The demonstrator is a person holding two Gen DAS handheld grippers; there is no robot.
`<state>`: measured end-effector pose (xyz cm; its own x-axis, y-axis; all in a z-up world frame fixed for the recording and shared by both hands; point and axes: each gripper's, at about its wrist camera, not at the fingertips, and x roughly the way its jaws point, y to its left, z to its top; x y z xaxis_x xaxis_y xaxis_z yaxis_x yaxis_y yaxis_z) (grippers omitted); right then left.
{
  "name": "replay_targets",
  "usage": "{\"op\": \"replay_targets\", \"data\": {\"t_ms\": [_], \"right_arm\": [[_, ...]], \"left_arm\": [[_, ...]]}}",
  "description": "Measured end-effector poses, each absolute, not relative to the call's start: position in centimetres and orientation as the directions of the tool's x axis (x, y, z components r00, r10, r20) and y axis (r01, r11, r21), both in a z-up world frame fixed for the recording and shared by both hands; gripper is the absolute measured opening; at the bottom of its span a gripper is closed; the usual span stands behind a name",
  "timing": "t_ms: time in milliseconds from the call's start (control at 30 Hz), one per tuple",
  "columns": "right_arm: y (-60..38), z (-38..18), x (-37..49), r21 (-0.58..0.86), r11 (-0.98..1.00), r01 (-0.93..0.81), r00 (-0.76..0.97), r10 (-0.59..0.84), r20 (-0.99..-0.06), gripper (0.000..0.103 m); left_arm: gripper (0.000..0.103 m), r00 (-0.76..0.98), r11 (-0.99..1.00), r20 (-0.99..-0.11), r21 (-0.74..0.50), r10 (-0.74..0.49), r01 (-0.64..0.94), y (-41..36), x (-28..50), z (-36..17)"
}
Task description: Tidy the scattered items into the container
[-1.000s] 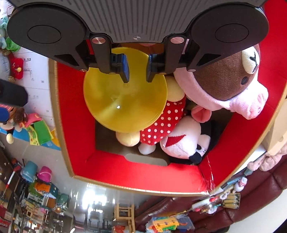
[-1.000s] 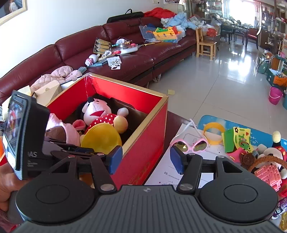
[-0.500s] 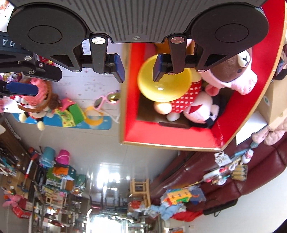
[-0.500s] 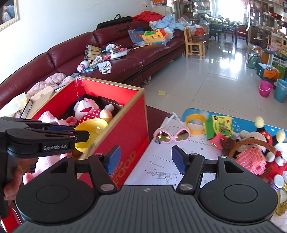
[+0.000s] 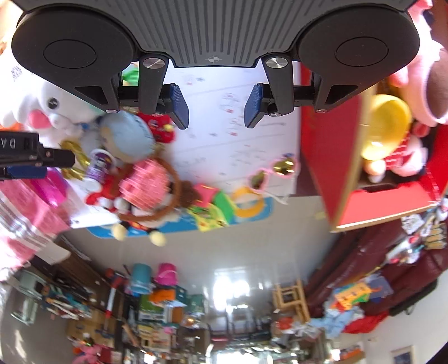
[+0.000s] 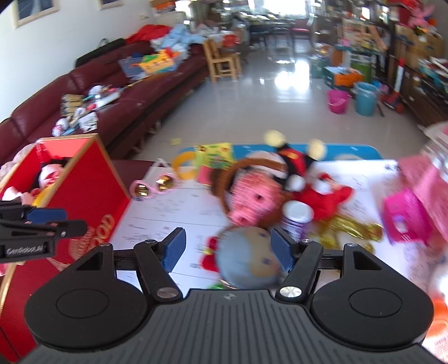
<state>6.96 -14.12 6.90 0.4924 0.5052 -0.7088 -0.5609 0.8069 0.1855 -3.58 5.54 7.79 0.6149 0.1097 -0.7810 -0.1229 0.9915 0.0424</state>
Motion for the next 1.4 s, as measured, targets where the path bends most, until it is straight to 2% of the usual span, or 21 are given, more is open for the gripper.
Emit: {"op": "replay_targets", "data": {"t_ms": [567,733,800,1067,1233,1400], "right_arm": [[-24.5,2.2,9.3,0.188,0.918,-0.350,0.527,0.359,-0.771,0.071],[-25.9,0.7,9.5,0.155,0.938,-0.311,0.522,0.305,-0.796,0.052],[-26.2,0.2,9.4,0.137,0.942,-0.307,0.521,0.287,-0.804,0.049],[-26.5,-1.2,9.2,0.128,0.938,-0.323,0.455,0.272,-0.848,0.049],[-26.5,-1.3,8.3,0.191,0.924,-0.331,0.403,0.321,-0.857,0.036],[-25.9,-1.5,7.0,0.236,0.905,-0.355,0.353,0.363,-0.862,0.033]], "left_arm": [[0.064,0.491,0.991,-0.866,-0.028,-0.089,0.132,-5.1,-3.4,1.2],[0.064,0.476,0.981,-0.871,-0.032,-0.122,0.193,-7.5,-3.9,0.3],[0.064,0.468,0.977,-0.875,-0.024,-0.123,0.211,-8.3,-4.0,-0.3],[0.065,0.431,0.979,-0.896,-0.017,-0.104,0.202,-8.4,-3.3,-2.4],[0.065,0.437,0.986,-0.896,-0.005,-0.078,0.167,-7.4,-3.1,-2.5],[0.065,0.440,0.993,-0.896,0.001,-0.053,0.121,-5.9,-3.5,-2.6]]}}
